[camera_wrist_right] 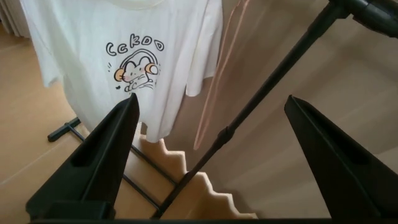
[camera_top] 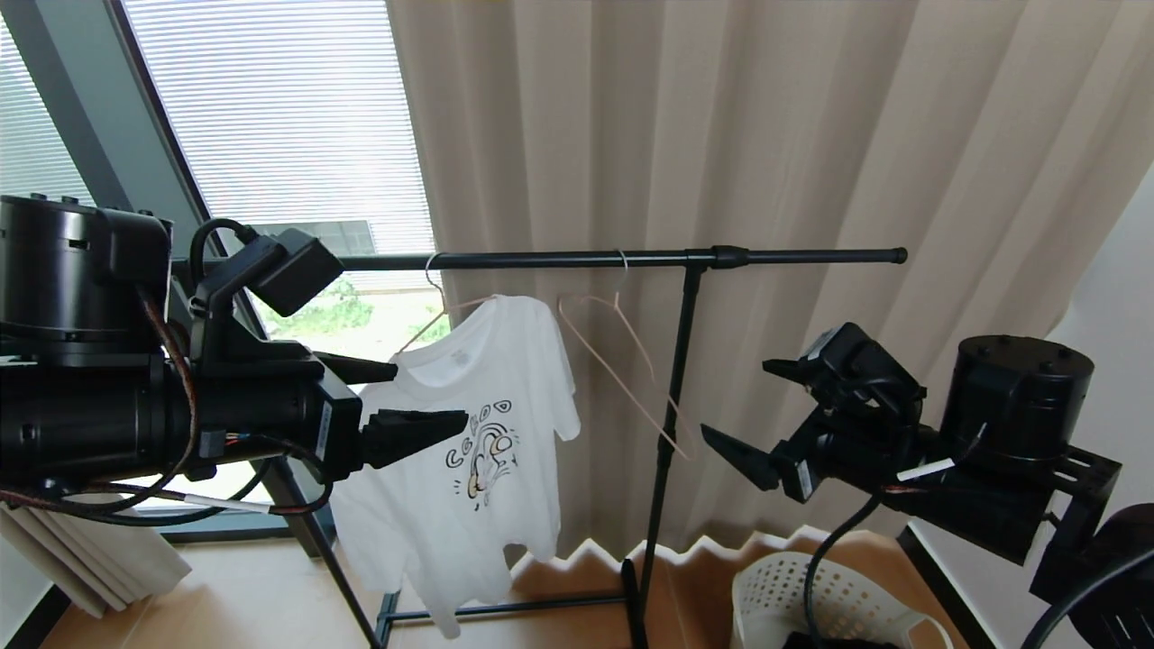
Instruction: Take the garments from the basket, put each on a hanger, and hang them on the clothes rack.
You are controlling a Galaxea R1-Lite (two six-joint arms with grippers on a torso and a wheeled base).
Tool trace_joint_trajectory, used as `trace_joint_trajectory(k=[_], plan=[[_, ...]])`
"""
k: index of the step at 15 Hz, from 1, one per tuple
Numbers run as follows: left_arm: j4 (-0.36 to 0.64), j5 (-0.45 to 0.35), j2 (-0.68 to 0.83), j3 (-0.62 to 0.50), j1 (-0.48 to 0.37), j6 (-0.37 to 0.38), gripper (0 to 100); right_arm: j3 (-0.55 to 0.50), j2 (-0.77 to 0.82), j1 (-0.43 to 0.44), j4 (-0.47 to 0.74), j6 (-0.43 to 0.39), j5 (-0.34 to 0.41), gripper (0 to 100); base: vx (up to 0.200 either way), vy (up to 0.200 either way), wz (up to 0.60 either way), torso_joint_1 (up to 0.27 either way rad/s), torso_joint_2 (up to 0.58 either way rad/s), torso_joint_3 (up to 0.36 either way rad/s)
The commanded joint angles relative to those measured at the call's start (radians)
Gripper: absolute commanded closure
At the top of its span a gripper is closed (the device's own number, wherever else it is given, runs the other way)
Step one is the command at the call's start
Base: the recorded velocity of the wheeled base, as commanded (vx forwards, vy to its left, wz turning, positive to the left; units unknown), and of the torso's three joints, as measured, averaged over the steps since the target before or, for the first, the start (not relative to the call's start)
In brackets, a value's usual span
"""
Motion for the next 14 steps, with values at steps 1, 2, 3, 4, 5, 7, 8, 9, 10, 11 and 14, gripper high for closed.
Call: trace_joint_trajectory(k=[1, 2, 3, 4, 5, 7, 8, 9, 10, 11, 14], plan=[[-0.028, 0.001, -0.012, 0.061, -0.021, -0.002, 0, 0.071, -0.073, -0.001, -0.005, 0.006, -0.023, 0, 0.000, 0.000, 0.00, 0.000, 0.00, 0.000], [-0.033, 0.005, -0.029, 0.092, -0.032, -0.016, 0, 0.085, -0.088, -0.001, -0.005, 0.007, -0.023, 0, 0.000, 0.000, 0.00, 0.000, 0.00, 0.000], [-0.042, 0.005, -0.050, 0.124, -0.038, -0.019, 0, 0.091, -0.093, -0.001, -0.005, 0.007, -0.026, 0, 0.000, 0.000, 0.00, 0.000, 0.00, 0.000], [-0.068, 0.005, -0.063, 0.160, -0.038, -0.017, 0, 0.095, -0.091, -0.001, -0.005, 0.007, -0.035, 0, 0.000, 0.000, 0.00, 0.000, 0.00, 0.000], [-0.085, 0.006, -0.064, 0.175, -0.038, -0.017, 0, 0.094, -0.091, -0.001, -0.005, 0.007, -0.040, 0, 0.000, 0.000, 0.00, 0.000, 0.00, 0.000], [-0.175, 0.006, -0.077, 0.252, -0.039, -0.020, 0, 0.097, -0.099, -0.001, -0.005, 0.007, -0.046, 0, 0.000, 0.000, 0.00, 0.000, 0.00, 0.000], [-0.183, 0.006, -0.077, 0.273, -0.055, -0.020, 0, 0.103, -0.102, -0.001, -0.005, 0.009, -0.046, 0, 0.000, 0.000, 0.00, 0.000, 0.00, 0.000], [-0.183, 0.006, -0.075, 0.282, -0.064, -0.020, 0, 0.115, -0.102, -0.005, -0.006, 0.015, -0.048, 0, 0.000, 0.000, 0.00, 0.000, 0.00, 0.000], [-0.184, 0.006, -0.073, 0.290, -0.064, -0.020, 0, 0.128, -0.100, -0.014, -0.006, 0.030, -0.049, 0, 0.000, 0.000, 0.00, 0.000, 0.00, 0.000], [-0.200, 0.006, -0.073, 0.302, -0.058, -0.022, 0, 0.134, -0.100, -0.025, -0.006, 0.061, -0.051, 0, 0.000, 0.000, 0.00, 0.000, 0.00, 0.000], [-0.289, 0.006, -0.075, 0.371, -0.030, -0.028, 0, 0.154, -0.119, -0.054, -0.006, 0.098, -0.080, 0, 0.000, 0.000, 0.00, 0.000, 0.00, 0.000]])
